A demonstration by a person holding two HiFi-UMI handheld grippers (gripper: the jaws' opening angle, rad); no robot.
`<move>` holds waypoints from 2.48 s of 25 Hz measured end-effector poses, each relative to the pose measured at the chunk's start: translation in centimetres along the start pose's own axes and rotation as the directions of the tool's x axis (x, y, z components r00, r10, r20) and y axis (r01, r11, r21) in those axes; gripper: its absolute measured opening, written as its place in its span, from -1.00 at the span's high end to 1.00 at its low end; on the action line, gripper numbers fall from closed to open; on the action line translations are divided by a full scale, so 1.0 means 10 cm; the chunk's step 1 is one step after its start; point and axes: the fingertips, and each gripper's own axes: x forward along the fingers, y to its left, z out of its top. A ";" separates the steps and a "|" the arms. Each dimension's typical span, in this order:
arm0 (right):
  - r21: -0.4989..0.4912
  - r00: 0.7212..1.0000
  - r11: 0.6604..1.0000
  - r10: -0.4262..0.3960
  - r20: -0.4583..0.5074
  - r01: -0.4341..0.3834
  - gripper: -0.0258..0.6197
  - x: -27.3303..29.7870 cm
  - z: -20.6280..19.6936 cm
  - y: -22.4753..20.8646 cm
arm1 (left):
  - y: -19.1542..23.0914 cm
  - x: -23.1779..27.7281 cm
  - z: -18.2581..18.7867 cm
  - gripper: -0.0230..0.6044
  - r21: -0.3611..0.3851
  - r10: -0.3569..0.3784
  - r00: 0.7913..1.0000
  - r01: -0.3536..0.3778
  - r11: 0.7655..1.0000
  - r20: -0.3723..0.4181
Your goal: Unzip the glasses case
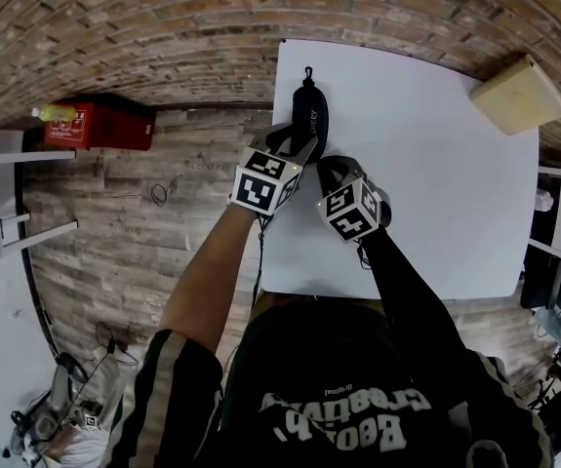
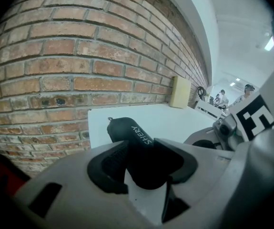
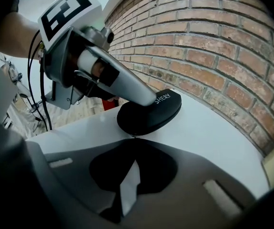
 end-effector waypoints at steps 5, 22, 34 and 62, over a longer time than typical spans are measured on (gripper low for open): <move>-0.013 1.000 1.000 -0.017 0.003 0.017 0.88 -0.01 0.01 -0.13 | -0.01 0.01 0.00 0.37 0.005 -0.001 1.000 0.001 1.000 0.001; -0.196 0.999 0.980 -0.039 0.008 0.040 0.88 0.07 0.13 -0.43 | 0.00 0.01 0.01 0.37 0.015 -0.006 1.000 0.006 1.000 0.003; -0.300 0.998 0.952 -0.056 0.001 0.054 0.88 0.15 0.21 -0.59 | 0.00 0.02 -0.01 0.36 0.020 -0.011 1.000 0.011 1.000 0.008; 0.025 1.000 0.999 -0.024 -0.002 0.024 0.88 0.13 0.13 -0.81 | -0.32 0.04 -0.07 0.05 0.207 -0.007 0.999 0.017 0.978 -0.051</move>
